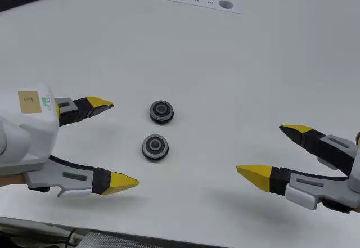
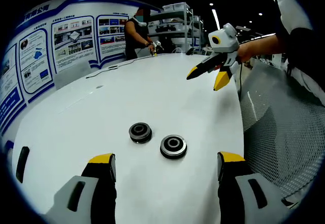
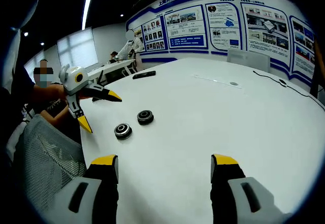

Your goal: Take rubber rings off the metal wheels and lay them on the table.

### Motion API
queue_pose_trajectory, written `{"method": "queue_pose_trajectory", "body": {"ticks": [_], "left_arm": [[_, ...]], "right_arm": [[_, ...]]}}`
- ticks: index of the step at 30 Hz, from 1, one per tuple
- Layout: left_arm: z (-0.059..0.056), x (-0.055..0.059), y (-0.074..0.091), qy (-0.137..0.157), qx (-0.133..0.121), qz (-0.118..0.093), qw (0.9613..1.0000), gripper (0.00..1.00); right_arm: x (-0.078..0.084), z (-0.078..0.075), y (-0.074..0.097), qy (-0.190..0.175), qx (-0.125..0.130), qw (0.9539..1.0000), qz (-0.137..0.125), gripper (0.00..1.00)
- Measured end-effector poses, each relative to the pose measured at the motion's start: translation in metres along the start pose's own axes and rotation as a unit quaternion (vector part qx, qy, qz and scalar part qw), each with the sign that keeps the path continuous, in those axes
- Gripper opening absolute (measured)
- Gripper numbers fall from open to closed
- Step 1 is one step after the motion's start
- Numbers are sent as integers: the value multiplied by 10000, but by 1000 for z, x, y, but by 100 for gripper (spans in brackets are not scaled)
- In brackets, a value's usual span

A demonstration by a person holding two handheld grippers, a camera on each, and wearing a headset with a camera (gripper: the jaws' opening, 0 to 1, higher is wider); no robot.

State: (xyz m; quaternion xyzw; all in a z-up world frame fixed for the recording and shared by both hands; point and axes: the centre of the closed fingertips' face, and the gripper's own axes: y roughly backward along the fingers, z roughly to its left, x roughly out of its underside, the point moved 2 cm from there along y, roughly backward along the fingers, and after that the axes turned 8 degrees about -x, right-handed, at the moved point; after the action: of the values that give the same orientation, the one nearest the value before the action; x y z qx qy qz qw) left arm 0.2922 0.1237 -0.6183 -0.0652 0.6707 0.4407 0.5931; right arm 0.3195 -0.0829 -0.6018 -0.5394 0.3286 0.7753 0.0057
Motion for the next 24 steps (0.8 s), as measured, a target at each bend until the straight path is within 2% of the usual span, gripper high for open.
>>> {"method": "queue_pose_trajectory", "body": {"ticks": [3, 7, 11, 16, 24], "left_arm": [[-1, -2, -4, -27, 75, 14, 10000, 83], [-1, -2, -10, -134, 109, 63, 9998, 80], [-2, -2, -15, -104, 163, 78, 9998, 70], [-4, -2, -20, -88, 171, 96, 9998, 66], [-6, -4, -26, -162, 214, 89, 9996, 50]], "right_arm": [[3, 2, -4, 6, -63, 10000, 59, 75], [2, 7, -8, -60, -155, 9999, 11, 74], [6, 9, -13, -84, -221, 9997, -2, 73], [13, 13, -17, -97, -297, 9995, 56, 72], [14, 17, -24, -183, -399, 9990, 11, 71]]}}
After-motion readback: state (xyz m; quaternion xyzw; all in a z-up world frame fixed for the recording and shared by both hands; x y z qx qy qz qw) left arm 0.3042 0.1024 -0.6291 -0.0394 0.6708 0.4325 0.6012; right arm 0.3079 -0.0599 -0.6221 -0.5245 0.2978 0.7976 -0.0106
